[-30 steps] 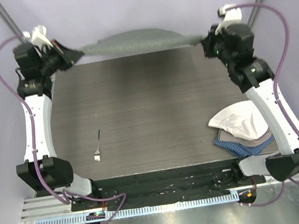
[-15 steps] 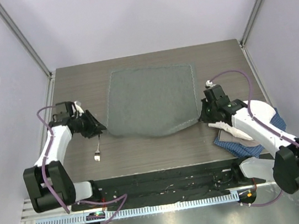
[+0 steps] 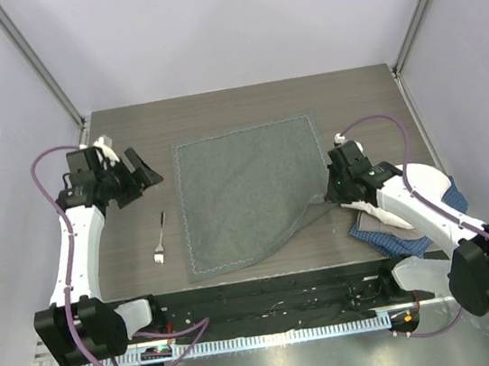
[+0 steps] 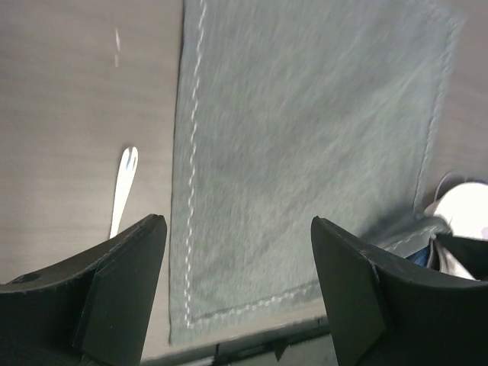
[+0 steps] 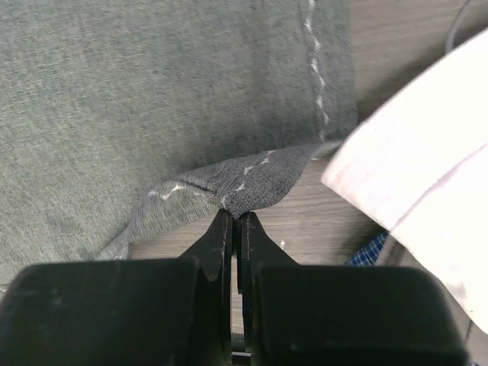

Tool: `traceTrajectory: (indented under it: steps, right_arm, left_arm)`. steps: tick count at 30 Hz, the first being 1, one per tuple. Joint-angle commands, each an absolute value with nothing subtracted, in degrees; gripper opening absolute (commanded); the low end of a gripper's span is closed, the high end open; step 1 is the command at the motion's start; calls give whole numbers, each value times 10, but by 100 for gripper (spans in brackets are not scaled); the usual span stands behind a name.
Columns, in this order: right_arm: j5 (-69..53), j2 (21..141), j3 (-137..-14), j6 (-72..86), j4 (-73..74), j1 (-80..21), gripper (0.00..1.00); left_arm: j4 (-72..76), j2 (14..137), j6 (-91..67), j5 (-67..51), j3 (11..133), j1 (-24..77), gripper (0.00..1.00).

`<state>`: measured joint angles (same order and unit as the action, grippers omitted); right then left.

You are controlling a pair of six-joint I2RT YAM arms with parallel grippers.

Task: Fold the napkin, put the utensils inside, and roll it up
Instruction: Flatten the napkin out, then fold the napkin

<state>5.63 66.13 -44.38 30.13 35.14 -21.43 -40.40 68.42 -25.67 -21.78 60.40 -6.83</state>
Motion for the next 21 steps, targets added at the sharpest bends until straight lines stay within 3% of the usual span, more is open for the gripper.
traceTrajectory:
  steps: [1,7,17,21]
  right_arm:
    - [93,709,-500,291,321,-257,5]
    - [101,850,-633,258,284,-316,4]
    - [31,1212,-1009,221,243,-382,1]
    - [7,1304,-1133,242,243,-393,1]
  left_arm:
    - [-372,687,-236,-198,658,-71,82]
    - [-335,703,-231,-226,636,-71,82]
    - [-326,714,-220,-211,621,-72,81]
    - [-327,719,-221,-218,620,-71,81]
